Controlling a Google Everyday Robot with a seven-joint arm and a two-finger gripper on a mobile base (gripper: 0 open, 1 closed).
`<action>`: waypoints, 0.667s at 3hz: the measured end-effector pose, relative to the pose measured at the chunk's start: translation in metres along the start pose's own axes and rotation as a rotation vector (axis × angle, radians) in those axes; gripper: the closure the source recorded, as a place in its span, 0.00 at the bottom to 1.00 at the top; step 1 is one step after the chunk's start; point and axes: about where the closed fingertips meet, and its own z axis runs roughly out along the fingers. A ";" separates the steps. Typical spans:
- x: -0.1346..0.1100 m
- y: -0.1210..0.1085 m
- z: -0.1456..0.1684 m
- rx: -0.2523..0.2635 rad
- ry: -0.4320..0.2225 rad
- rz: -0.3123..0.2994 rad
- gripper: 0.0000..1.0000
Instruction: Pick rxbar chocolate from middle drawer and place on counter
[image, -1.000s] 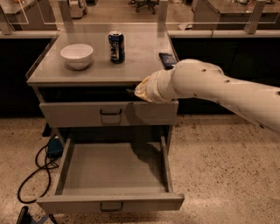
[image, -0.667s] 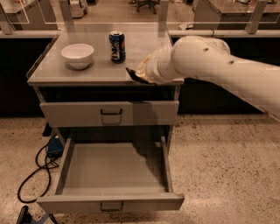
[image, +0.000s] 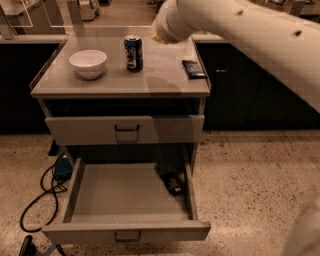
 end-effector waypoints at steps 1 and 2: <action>-0.018 -0.037 -0.016 0.060 -0.028 0.003 0.81; -0.018 -0.037 -0.016 0.060 -0.029 0.003 0.58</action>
Offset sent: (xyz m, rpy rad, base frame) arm 0.0076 -0.0014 0.0416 0.0252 -0.0569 -0.0089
